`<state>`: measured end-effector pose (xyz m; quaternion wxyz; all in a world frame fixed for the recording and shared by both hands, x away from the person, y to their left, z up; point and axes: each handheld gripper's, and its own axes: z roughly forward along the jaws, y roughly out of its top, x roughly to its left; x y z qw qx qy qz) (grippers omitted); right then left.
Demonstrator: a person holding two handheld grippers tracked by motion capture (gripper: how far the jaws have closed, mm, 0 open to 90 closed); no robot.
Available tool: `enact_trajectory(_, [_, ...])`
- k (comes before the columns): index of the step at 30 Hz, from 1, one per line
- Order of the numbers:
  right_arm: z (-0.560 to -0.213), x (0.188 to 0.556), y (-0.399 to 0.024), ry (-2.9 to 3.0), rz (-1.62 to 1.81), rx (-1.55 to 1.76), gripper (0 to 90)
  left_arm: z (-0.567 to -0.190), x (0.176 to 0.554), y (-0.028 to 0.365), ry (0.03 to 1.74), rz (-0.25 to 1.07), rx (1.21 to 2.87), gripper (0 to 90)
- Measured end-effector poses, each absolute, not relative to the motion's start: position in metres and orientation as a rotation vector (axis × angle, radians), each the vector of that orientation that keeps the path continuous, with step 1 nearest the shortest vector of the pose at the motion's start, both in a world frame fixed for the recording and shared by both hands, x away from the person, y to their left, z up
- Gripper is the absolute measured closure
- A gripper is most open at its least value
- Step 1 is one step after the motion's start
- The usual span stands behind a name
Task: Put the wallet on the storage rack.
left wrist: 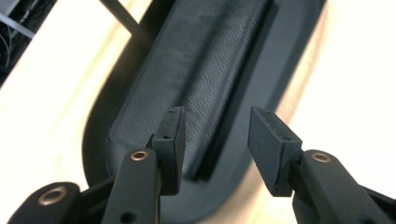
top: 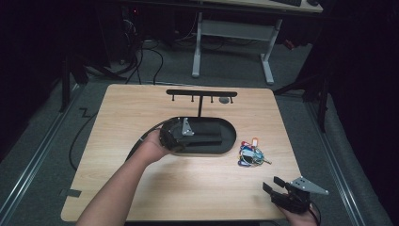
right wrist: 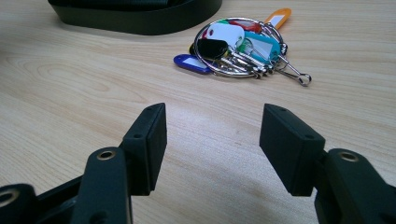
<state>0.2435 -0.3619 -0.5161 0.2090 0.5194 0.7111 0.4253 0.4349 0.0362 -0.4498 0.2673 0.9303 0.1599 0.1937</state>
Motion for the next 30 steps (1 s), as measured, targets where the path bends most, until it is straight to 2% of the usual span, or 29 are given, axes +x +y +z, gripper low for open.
enact_trajectory(7, [-0.517, 0.244, -0.360, 1.983, 1.167, 1.440, 45.1, -0.464, 0.413, 0.070, 0.545, 0.501, 2.430, 55.0])
enact_trajectory(10, [-0.517, 0.244, -0.359, 1.986, 1.161, 1.432, 45.4, -0.474, 0.404, 0.085, 0.602, 0.394, 2.360, 51.1])
enact_trajectory(21, [-0.518, 0.245, -0.357, 1.995, 1.140, 1.424, 45.2, -0.504, 0.358, 0.124, 0.689, 0.433, 2.288, 45.9])
enact_trajectory(27, [-0.519, 0.246, -0.355, 2.013, 1.129, 1.410, 43.8, -0.510, 0.332, 0.145, 0.753, 0.347, 2.159, 44.5])
enact_trajectory(30, [-0.520, 0.246, -0.354, 2.025, 1.123, 1.396, 43.3, -0.513, 0.321, 0.153, 0.775, 0.330, 2.112, 40.8])
